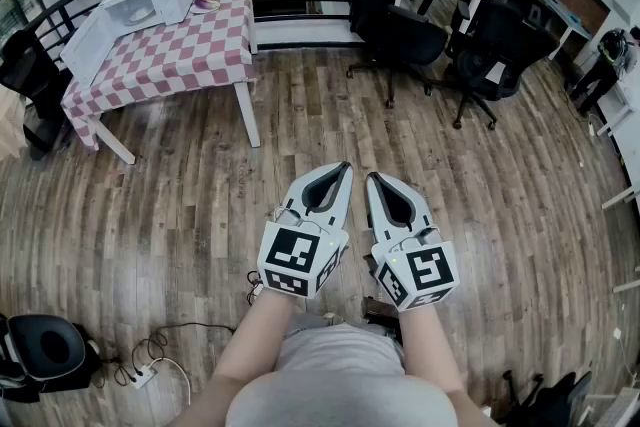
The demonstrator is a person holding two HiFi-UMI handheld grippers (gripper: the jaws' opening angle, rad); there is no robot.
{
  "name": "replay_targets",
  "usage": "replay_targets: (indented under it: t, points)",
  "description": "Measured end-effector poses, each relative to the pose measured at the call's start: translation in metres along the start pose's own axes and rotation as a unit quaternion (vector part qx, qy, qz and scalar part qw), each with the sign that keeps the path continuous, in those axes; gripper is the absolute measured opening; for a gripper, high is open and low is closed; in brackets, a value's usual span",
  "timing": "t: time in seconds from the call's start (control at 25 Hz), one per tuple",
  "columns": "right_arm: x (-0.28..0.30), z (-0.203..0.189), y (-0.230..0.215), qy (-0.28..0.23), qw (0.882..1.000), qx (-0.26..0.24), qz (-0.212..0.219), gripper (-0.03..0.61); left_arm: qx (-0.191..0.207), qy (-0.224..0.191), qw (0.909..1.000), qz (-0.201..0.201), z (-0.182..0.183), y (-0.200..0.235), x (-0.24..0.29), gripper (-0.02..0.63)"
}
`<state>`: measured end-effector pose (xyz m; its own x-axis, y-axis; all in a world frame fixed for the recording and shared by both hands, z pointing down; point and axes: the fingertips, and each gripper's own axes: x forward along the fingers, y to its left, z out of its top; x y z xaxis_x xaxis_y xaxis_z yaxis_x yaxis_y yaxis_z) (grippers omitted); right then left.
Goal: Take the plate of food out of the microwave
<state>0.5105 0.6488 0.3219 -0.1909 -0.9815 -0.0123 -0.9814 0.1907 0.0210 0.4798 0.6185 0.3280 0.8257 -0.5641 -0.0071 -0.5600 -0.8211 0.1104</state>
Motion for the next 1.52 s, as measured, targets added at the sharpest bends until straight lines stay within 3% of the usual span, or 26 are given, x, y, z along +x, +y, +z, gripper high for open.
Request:
replay_targets:
  t: [0.56, 1.0, 1.52]
  points:
    - [0.059, 0.007, -0.005, -0.005, 0.999, -0.024, -0.033, 0.025, 0.017, -0.006, 0.9991, -0.038, 0.013, 0.050, 0.036, 0.002]
    - [0.126, 0.009, 0.028, -0.008, 0.998, -0.015, -0.053, 0.025, 0.028, -0.002, 0.9980, -0.057, 0.026, 0.124, 0.033, 0.002]
    - [0.211, 0.000, 0.090, -0.006, 0.999, 0.012, -0.029, 0.025, 0.023, 0.008, 0.9994, -0.023, 0.027, 0.231, 0.001, 0.002]
